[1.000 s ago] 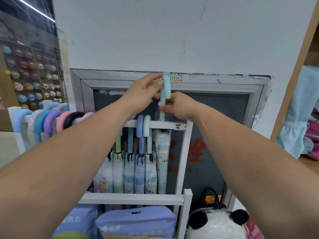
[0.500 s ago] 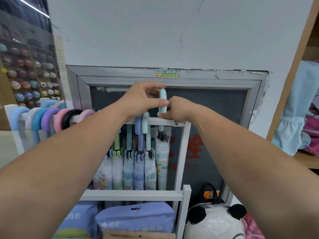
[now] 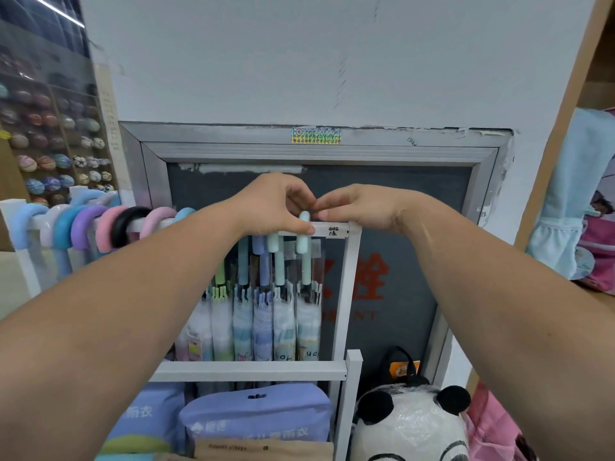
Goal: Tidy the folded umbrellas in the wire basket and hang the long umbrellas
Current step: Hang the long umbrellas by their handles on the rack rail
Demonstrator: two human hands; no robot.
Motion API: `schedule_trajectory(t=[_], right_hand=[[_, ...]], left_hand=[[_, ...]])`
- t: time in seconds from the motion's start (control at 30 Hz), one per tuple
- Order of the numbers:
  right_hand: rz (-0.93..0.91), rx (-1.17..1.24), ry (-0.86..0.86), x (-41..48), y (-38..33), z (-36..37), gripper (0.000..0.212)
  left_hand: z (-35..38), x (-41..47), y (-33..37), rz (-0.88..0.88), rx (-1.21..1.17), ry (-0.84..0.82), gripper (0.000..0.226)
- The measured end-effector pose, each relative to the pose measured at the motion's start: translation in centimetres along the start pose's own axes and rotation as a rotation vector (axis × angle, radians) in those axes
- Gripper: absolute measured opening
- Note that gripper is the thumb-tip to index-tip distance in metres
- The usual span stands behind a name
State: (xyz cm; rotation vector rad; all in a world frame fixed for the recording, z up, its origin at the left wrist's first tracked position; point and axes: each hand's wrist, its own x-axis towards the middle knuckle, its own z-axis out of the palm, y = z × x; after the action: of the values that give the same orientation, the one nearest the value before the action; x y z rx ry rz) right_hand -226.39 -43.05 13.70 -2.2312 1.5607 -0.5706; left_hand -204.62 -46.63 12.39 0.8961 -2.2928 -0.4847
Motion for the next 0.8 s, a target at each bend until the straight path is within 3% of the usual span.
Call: schedule_trajectory(t=[0.2, 0.33, 0.47, 0.63, 0.8], right_hand=[[-0.012, -0.109, 0.094, -0.4, -1.0, 1.4, 0.046], [0.013, -0.263, 0.203, 0.0, -1.2, 3.0, 0.073], [0.025, -0.273, 0.230, 0.2, -1.1, 3.5, 0.051], [0.066, -0.253, 0.245, -0.4, -1.8, 4.1, 0.069], [0.109, -0.278, 0.365, -2.4, -2.2, 4.6, 0.056]], left_hand=[[0.1, -0.6, -0.2, 0.013, 0.108, 0.006, 0.043], [-0.2, -1.3, -0.2, 0.012, 0.171, -0.018, 0.048], [0.3, -1.7, -0.8, 0.017, 0.206, 0.031, 0.055], [0.8, -2.6, -1.2, -0.025, 0.186, 0.076, 0.076], [0.6, -4.3, -1.1, -0.055, 0.166, 0.199, 0.075]])
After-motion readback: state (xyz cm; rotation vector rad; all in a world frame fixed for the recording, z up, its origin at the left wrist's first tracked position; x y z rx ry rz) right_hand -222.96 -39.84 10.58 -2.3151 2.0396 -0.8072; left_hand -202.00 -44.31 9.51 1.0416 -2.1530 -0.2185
